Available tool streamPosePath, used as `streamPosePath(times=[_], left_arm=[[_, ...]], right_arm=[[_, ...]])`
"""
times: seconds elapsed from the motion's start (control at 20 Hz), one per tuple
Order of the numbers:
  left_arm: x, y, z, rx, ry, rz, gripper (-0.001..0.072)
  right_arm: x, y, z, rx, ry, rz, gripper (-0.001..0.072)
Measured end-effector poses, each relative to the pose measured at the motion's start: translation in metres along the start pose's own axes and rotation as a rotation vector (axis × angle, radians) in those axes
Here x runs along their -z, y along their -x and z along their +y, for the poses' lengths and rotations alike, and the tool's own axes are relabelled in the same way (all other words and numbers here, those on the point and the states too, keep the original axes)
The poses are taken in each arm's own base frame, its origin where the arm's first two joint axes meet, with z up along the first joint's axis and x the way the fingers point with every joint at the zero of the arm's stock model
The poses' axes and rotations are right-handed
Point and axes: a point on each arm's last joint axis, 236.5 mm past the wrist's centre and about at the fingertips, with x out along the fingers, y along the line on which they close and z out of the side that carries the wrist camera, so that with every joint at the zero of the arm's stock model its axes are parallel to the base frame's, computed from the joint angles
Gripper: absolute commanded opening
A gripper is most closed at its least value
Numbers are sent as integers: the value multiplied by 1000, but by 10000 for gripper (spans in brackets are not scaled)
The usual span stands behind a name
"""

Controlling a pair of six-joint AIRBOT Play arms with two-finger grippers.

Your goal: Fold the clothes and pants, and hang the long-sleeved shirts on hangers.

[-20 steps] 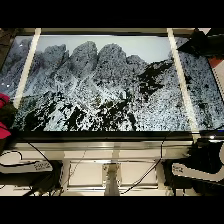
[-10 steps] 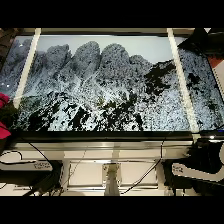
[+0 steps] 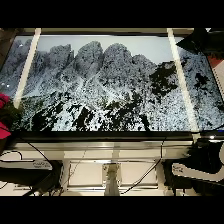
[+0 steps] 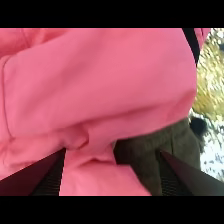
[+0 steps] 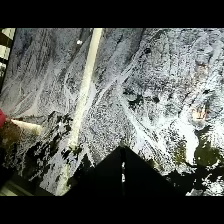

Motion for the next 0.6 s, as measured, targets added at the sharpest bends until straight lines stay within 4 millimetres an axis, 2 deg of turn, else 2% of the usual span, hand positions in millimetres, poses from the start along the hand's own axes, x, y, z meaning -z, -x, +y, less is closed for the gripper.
streamPosePath(times=[0.15, 0.35, 0.4, 0.45, 0.5, 0.55, 0.6], left_arm=[[-9, -5, -1, 4, 2, -35, 652], [-8, -24, -9, 17, 12, -14, 637], [-7, -29, -10, 19, 26, -6, 549], [-5, -33, -12, 22, 40, 2, 379], [-4, -37, -14, 24, 57, 9, 155], [-3, -40, -15, 25, 71, 15, 21], [-3, -42, -15, 26, 80, 18, 15]], right_arm=[[0, 0, 0, -2, -1, 0, 18], [0, 0, 1, -4, -1, 0, 17], [1, 0, 1, -4, -1, 3, 18], [1, 0, 1, -5, -1, 5, 17], [1, 0, 1, -5, -1, 6, 17], [1, 0, 1, -5, -1, 6, 17], [2, 0, 1, -4, -1, 7, 16]])
